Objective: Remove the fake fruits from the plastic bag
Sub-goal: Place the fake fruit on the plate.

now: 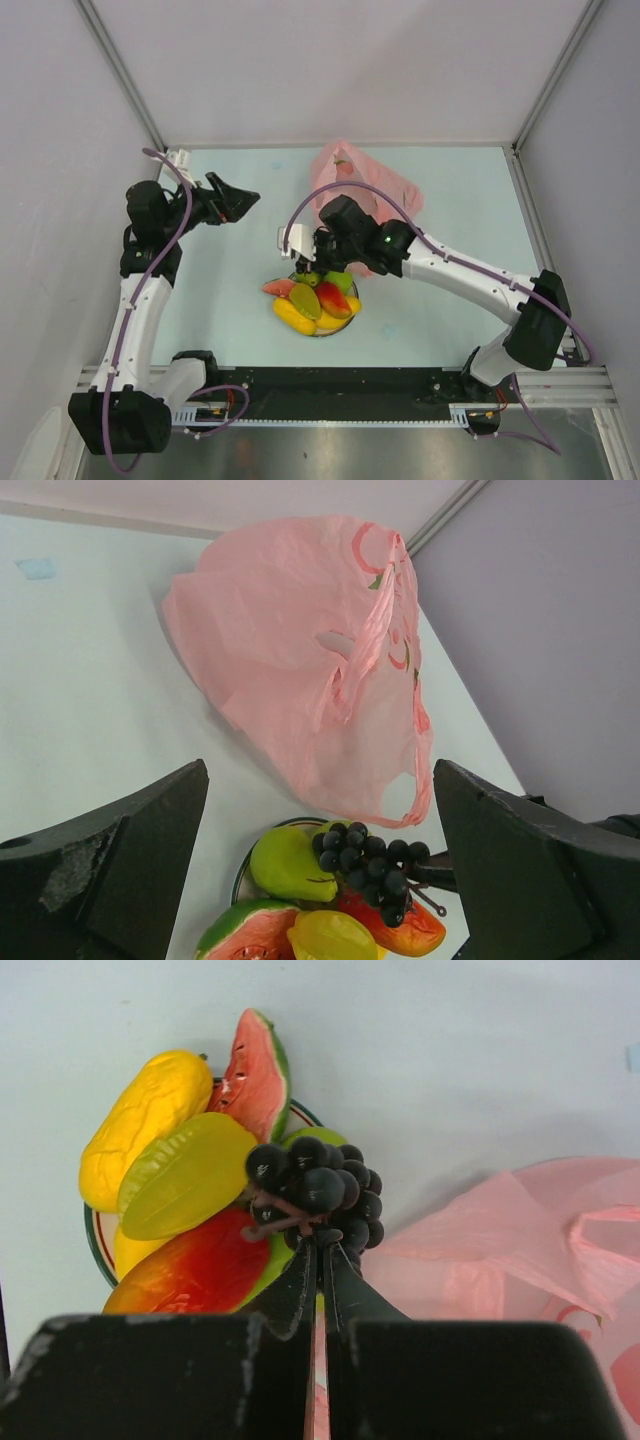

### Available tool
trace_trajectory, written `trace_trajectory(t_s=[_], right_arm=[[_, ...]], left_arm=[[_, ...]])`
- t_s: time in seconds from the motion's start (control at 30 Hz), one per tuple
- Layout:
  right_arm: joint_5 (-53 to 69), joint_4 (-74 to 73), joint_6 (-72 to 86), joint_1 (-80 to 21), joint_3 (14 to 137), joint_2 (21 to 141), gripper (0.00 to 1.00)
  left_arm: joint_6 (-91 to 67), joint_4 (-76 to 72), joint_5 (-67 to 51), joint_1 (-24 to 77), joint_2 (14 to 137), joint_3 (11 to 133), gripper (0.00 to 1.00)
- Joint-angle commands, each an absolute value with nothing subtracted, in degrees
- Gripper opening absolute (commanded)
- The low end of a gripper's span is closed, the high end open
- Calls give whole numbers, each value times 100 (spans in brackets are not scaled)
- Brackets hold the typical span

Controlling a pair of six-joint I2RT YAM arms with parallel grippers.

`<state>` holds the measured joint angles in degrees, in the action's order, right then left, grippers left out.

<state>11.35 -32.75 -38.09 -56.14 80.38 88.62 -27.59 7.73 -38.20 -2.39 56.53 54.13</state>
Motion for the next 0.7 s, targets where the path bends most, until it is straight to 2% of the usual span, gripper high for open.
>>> trace_trajectory(t_s=[0.0, 0.57, 0.63, 0.67], right_arm=[[1151, -3260, -4043, -5792, 7972, 8605, 0], [1160, -3533, -4447, -6434, 7480, 8438, 0], [1134, -3524, -4421, -6451, 7427, 8437, 3], [1116, -3498, -4412, -6451, 7418, 8429, 8]], left_arm=[[-2874, 554, -3955, -290, 5476, 5361, 100], [-2944, 466, -3981, -369, 5396, 5238, 100], [-2962, 466, -3990, -378, 5405, 5247, 100], [-2979, 440, -3982, -378, 5405, 5247, 100]])
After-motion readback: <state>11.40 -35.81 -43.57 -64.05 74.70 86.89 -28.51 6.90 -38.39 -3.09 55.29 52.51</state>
